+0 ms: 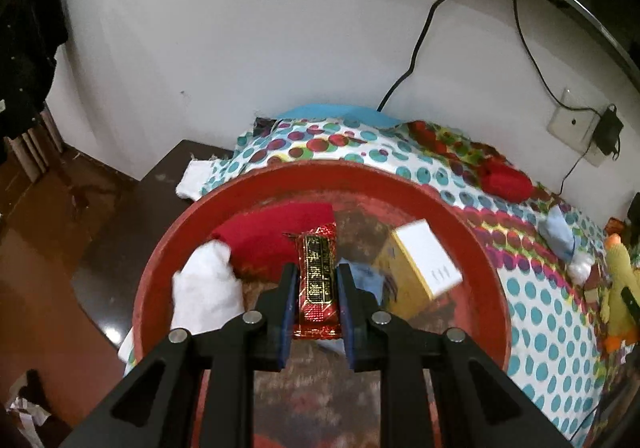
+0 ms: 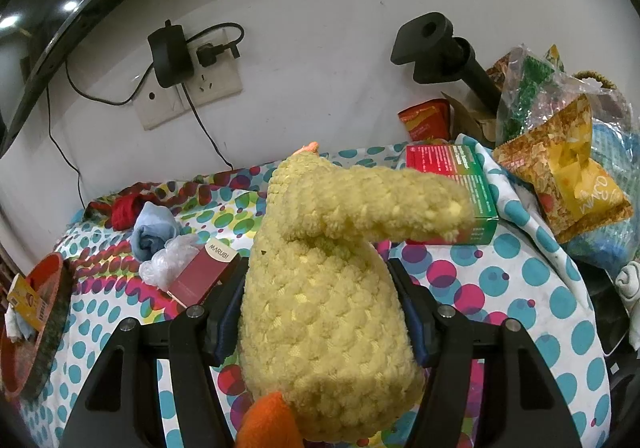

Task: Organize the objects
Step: 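Lower the snack bar into the tray and open the left tool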

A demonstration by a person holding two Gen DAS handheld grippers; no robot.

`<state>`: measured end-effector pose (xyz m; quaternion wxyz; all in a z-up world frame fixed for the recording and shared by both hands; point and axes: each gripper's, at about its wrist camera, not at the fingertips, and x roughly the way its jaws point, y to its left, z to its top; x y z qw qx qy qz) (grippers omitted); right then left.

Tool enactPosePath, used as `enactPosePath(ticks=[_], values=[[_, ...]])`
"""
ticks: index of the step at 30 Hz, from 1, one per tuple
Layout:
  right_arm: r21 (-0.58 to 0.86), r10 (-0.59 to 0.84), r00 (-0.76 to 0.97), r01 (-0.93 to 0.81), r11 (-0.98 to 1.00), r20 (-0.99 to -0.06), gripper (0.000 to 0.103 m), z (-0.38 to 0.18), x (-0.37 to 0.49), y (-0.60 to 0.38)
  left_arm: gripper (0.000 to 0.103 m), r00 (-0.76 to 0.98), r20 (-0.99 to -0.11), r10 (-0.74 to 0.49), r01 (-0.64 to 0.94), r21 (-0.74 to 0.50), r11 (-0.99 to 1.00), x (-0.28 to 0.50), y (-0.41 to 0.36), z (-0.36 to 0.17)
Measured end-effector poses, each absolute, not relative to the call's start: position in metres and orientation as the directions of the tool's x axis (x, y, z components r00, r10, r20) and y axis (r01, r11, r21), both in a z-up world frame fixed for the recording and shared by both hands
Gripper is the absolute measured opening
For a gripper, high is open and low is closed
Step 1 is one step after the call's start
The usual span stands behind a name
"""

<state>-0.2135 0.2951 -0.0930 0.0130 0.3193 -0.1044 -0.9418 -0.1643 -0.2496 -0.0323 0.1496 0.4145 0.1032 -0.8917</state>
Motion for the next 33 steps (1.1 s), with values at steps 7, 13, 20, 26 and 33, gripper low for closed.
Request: enactPosePath(ticks=[7,13,20,26,33], values=[[0.199,-0.089,-0.795,-0.040,-0.979,-0.600,0.063,-0.094,-0.214,0.294,0.021,-0.600,-0.777,-0.191,0.316,-0.011,-0.949,-0.206,-0.256,-0.033],[0.183,-0.080,-0.794,-0.039,-0.982,-0.602,0.063,-0.095,-0.214,0.293,0.022,-0.575,-0.795,-0.193,0.311,0.005,-0.950,-0.234,-0.260,-0.042],[0.174,-0.076,-0.792,-0.040,-0.984,-0.606,0.063,-0.093,-0.214,0.292,0.022,-0.579,-0.795,-0.178,0.321,-0.022,-0.947,-0.225,-0.261,-0.050],[0.151,-0.059,-0.790,-0.043,-0.988,-0.610,0.064,-0.092,-0.215,0.289,0.023,-0.586,-0.786,-0.196,0.294,0.019,-0.956,-0.183,-0.243,-0.052],[0.144,-0.053,-0.789,-0.045,-0.988,-0.611,0.063,-0.091,-0.215,0.288,0.027,-0.586,-0.794,-0.165,0.251,0.017,-0.968,-0.111,-0.200,-0.059]])
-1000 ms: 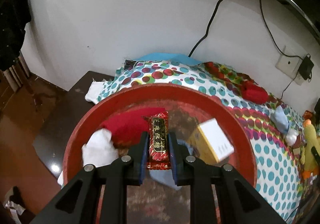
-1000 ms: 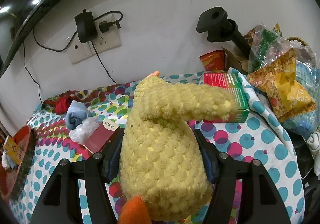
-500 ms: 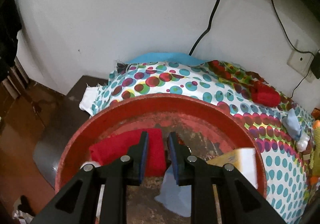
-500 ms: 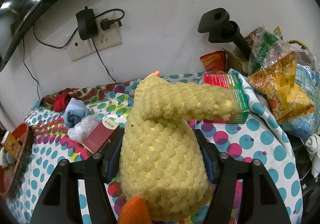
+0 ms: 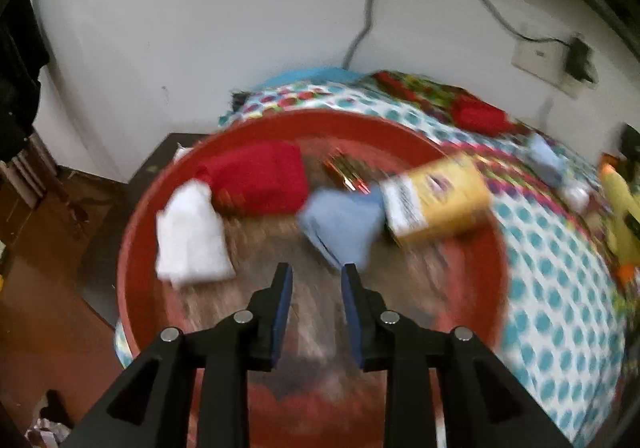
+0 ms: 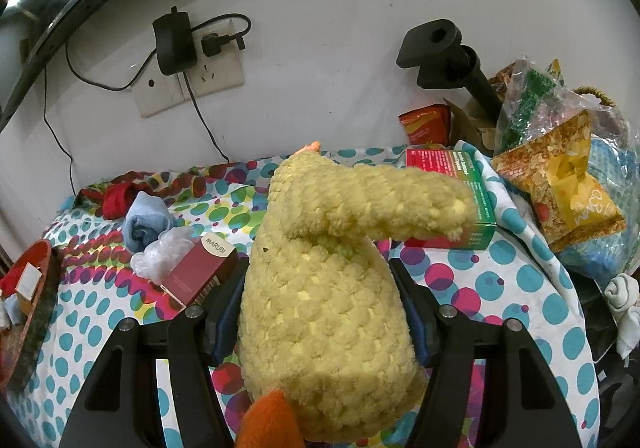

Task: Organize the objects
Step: 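Lower the snack bar into the tray and open the left tool, then lift the yellow duck toy with the right tool toward the tray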

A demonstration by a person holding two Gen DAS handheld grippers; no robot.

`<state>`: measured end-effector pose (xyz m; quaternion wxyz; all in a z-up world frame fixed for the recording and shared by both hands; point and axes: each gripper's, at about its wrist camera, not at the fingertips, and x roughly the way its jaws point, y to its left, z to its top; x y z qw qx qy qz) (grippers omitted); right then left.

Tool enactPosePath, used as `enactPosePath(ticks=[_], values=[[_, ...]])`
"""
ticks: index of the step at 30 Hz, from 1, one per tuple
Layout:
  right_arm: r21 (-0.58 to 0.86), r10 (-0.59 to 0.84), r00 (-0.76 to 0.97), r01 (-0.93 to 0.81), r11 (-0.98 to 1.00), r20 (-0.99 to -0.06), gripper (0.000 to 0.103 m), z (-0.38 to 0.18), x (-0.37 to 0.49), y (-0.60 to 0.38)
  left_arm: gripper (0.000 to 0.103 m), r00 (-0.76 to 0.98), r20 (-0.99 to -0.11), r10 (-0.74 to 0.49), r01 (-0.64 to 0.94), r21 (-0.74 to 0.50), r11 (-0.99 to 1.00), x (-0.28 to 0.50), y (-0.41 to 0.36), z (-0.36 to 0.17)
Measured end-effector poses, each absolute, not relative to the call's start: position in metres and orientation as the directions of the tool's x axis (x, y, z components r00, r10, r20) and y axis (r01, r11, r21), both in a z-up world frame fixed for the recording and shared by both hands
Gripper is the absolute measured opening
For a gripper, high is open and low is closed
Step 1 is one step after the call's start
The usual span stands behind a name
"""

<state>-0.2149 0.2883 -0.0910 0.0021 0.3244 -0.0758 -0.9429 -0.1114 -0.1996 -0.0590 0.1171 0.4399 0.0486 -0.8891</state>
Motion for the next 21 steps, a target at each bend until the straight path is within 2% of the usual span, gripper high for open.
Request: enactPosePath(ticks=[10,12,17,21], values=[[0.113,-0.028,-0.785,-0.054,-0.992,-0.619,0.063,-0.089,-0.216,0.285,0.031,-0.626,-0.757,-0.187,0.202,0.074,-0.977,-0.028,-0.148,-0.069],[0.103,-0.022,-0.784,-0.054,-0.993,-0.620,0.063,-0.089,-0.217,0.283,0.032,-0.632,-0.758,-0.162,0.184,0.057,-0.981,-0.020,-0.148,-0.068],[0.065,0.008,-0.781,-0.062,-0.996,-0.625,0.063,-0.089,-0.217,0.279,0.033,-0.654,-0.732,-0.193,0.194,0.084,-0.977,-0.004,-0.153,-0.065],[0.032,0.030,-0.779,-0.064,-0.997,-0.627,0.063,-0.090,-0.217,0.274,0.034,-0.652,-0.740,-0.165,0.196,0.046,-0.980,0.003,-0.160,-0.070]])
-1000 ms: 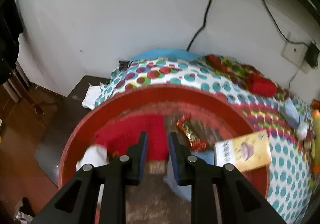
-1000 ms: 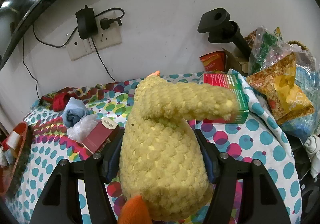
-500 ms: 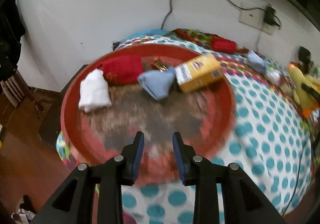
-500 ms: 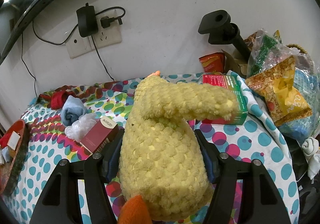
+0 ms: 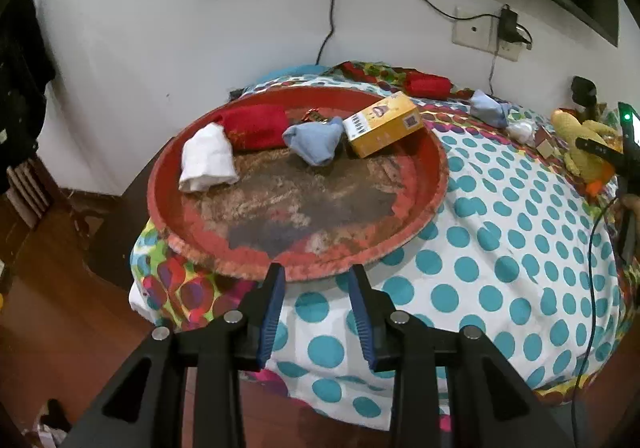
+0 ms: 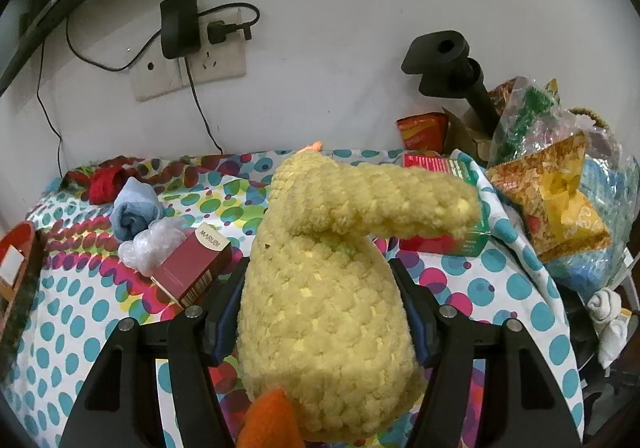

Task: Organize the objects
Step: 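Lift the yellow duck toy with the right tool toward the tray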

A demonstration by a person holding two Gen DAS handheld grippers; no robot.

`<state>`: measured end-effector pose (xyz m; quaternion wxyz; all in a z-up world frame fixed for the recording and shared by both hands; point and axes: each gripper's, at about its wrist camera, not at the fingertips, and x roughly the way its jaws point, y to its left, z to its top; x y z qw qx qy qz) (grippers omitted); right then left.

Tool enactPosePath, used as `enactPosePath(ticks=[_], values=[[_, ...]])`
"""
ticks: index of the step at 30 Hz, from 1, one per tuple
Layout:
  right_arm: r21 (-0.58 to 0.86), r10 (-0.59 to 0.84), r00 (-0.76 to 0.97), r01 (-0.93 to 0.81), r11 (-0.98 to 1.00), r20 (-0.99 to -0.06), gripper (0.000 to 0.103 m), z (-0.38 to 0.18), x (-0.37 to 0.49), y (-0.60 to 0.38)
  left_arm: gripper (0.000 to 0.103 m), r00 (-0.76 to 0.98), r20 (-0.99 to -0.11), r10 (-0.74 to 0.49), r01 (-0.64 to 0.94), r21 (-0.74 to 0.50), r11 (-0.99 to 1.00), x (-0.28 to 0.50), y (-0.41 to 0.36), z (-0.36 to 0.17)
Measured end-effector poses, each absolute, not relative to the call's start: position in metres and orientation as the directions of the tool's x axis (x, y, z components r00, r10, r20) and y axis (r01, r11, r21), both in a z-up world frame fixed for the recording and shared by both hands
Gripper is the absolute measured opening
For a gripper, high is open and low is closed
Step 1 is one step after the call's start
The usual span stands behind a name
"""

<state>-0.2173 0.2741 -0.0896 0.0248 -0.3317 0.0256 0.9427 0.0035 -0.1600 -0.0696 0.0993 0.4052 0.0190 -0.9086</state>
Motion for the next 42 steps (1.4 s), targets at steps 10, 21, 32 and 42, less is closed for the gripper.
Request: enactPosePath(ticks=[10,21,32,42], values=[[0.017,0.041,-0.779,-0.067,-0.998,-0.625,0.063,-0.088,-0.217,0.272,0.034,-0.642,-0.755,-0.133,0.204,-0.001,-0.979,0.006,-0.168,-0.075],[-0.015,0.068,-0.789,-0.075,-0.997,-0.611,0.063,-0.084,-0.215,0.268,0.034,-0.629,-0.769,-0.113,0.208,-0.026,-0.978,0.006,-0.177,-0.079],[0.016,0.078,-0.786,-0.111,-0.994,-0.613,0.063,-0.082,-0.213,0.272,0.034,-0.631,-0.761,-0.149,0.241,-0.010,-0.970,0.009,-0.189,-0.076],[-0.036,0.076,-0.807,-0.069,-0.997,-0.586,0.063,-0.050,-0.205,0.257,0.034,-0.625,-0.769,-0.130,0.243,-0.033,-0.969,0.008,-0.191,-0.076]])
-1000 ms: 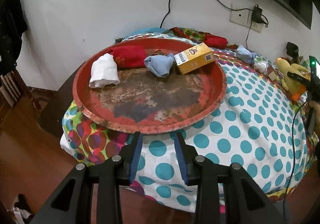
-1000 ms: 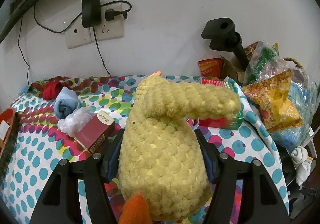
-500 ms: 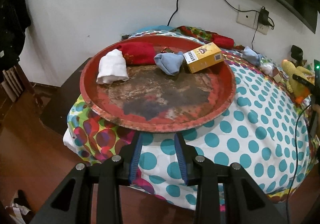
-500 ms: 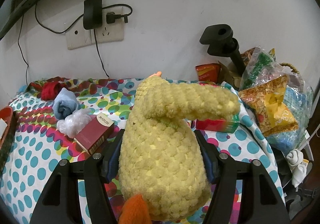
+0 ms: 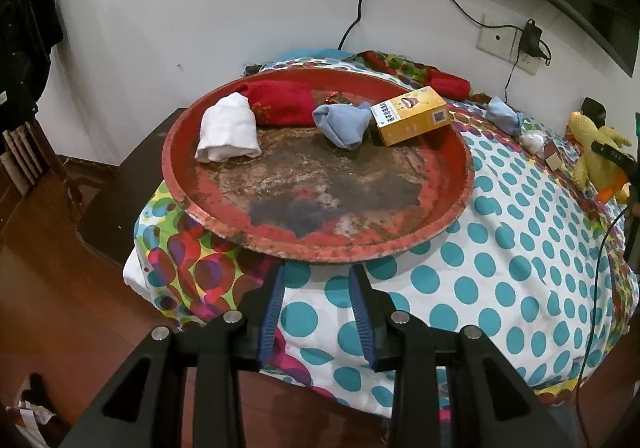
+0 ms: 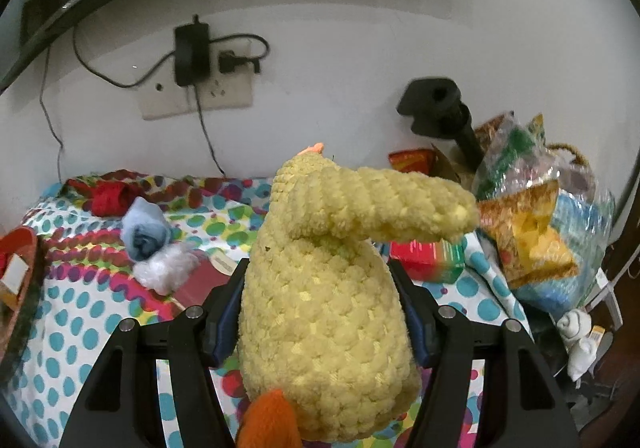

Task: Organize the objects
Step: 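Lift the yellow duck toy with the right tool toward the tray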

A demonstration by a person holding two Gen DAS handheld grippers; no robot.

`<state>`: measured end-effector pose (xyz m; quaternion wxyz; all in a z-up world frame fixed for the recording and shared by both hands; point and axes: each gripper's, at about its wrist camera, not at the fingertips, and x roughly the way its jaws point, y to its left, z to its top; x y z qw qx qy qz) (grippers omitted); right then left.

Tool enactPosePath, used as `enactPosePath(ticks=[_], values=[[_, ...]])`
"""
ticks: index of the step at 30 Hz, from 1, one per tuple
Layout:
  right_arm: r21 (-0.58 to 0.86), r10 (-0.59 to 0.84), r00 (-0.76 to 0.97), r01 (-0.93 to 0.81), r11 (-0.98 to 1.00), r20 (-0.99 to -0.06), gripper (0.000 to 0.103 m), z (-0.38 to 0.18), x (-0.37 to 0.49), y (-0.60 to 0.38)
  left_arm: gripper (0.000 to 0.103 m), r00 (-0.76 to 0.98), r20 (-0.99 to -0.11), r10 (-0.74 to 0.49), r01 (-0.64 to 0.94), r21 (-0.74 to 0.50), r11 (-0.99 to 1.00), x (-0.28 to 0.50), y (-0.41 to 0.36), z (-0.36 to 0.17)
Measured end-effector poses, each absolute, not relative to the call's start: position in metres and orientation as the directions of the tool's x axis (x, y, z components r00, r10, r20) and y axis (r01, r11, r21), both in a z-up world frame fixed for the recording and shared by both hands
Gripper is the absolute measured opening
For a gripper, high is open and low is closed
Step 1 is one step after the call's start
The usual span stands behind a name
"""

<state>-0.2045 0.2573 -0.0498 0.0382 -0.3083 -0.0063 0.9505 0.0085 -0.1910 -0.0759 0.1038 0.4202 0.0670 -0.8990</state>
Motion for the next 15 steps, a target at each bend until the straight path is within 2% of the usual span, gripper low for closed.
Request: enactPosePath(ticks=[15], values=[[0.006,-0.070,-0.826,0.080,-0.997,-0.560,0.063,-0.015,-0.181,0.186,0.034,-0.652,-0.745,-0.143,0.271,-0.052,-0.961,0.016,-0.204,-0.065]])
